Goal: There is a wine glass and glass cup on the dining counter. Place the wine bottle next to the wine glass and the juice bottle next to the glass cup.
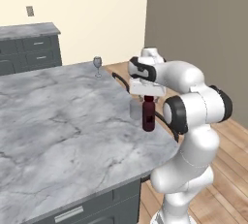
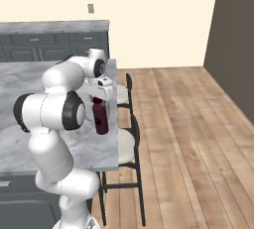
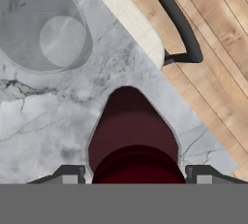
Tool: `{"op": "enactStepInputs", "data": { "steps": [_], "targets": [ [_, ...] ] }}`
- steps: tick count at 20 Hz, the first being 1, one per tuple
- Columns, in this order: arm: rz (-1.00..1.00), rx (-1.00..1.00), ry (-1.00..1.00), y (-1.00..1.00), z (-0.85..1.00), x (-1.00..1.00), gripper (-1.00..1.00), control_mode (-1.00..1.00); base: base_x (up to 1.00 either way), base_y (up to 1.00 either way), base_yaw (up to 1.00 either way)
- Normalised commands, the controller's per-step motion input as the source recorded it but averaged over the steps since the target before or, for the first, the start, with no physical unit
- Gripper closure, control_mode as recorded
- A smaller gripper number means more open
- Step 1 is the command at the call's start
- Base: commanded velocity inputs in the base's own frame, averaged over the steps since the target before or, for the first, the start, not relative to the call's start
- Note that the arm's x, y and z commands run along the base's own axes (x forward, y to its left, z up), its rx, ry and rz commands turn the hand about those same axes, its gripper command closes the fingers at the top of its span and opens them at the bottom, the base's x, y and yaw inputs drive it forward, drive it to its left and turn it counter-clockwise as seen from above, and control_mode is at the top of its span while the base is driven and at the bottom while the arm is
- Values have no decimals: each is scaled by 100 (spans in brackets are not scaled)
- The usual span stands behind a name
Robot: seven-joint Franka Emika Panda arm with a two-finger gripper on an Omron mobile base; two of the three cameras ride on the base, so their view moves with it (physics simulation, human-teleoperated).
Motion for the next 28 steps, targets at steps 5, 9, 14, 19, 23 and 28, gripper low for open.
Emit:
{"op": "enactStepInputs", "data": {
  "steps": [5, 9, 14, 19, 23, 28],
  "targets": [
    [0, -3, -4, 0, -34, -13, -100, -100, 0, 0, 0],
    [0, 0, -1, -4, -27, -10, -100, -100, 0, 0, 0],
    [0, 0, 0, -2, -11, -2, -100, -100, 0, 0, 0],
    [0, 1, 0, 0, 0, -3, -100, -100, 0, 0, 0],
    [0, 0, 0, -4, 0, -6, -100, -100, 0, 0, 0],
    [0, 0, 0, -1, 2, -13, -100, -100, 0, 0, 0]
  ]
}}
